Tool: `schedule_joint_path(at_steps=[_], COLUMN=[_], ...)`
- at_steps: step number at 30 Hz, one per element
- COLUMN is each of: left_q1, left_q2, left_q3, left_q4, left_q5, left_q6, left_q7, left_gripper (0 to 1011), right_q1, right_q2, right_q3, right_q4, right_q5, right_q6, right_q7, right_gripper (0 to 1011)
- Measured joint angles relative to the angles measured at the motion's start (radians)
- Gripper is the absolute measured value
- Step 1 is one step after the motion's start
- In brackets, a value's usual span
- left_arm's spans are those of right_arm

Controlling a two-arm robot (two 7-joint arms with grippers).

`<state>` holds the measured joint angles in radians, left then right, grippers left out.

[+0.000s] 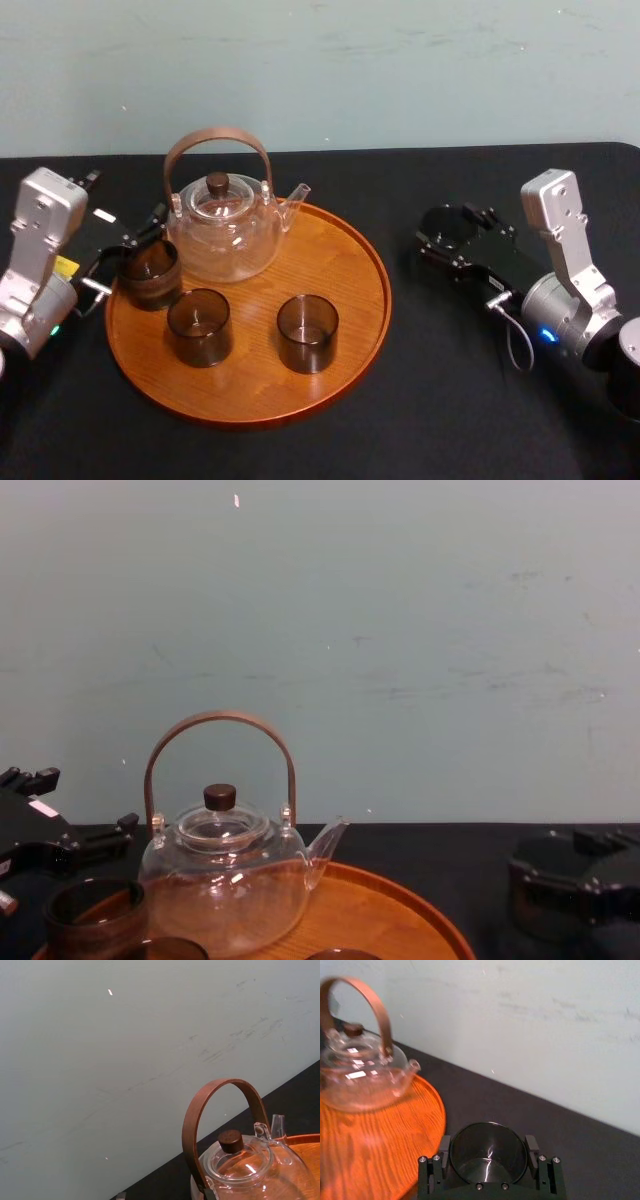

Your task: Pick up the glass from the table and place it on the tray.

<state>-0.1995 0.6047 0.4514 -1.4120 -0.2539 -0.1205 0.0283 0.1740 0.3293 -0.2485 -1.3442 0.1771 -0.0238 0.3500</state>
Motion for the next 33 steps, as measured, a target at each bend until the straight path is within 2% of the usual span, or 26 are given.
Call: schedule_joint_path(at_steps=[6, 14, 25, 33], left_q1=[0.000, 0.000, 0.000, 0.000], left_q2=[0.000, 0.000, 0.000, 0.000], left_q3=[0.000, 0.000, 0.000, 0.000], left_q4=[0.000, 0.000, 0.000, 0.000], left_q5=[0.000, 0.000, 0.000, 0.000], left_q6=[0.000, 0.000, 0.000, 0.000], left_q7=[0.000, 0.000, 0.000, 0.000], left_gripper=[1001, 1001, 1001, 1001], right_q1=[-0.012, 0.004, 0.058, 0.086], right_q2=[0.006, -0.003, -0.035, -0.051], right_q3=[-0.016, -0.067, -0.147, -0.172], right_q4=[-0.069, -0.095, -0.032, 0.020], right_q5=[0.012, 0.013, -0.008, -0.019], right_q6=[0.001, 0.003, -0.011, -0.021], right_q7=[0.022, 0.046, 0.065, 0.066], right_gripper=[908, 908, 908, 908])
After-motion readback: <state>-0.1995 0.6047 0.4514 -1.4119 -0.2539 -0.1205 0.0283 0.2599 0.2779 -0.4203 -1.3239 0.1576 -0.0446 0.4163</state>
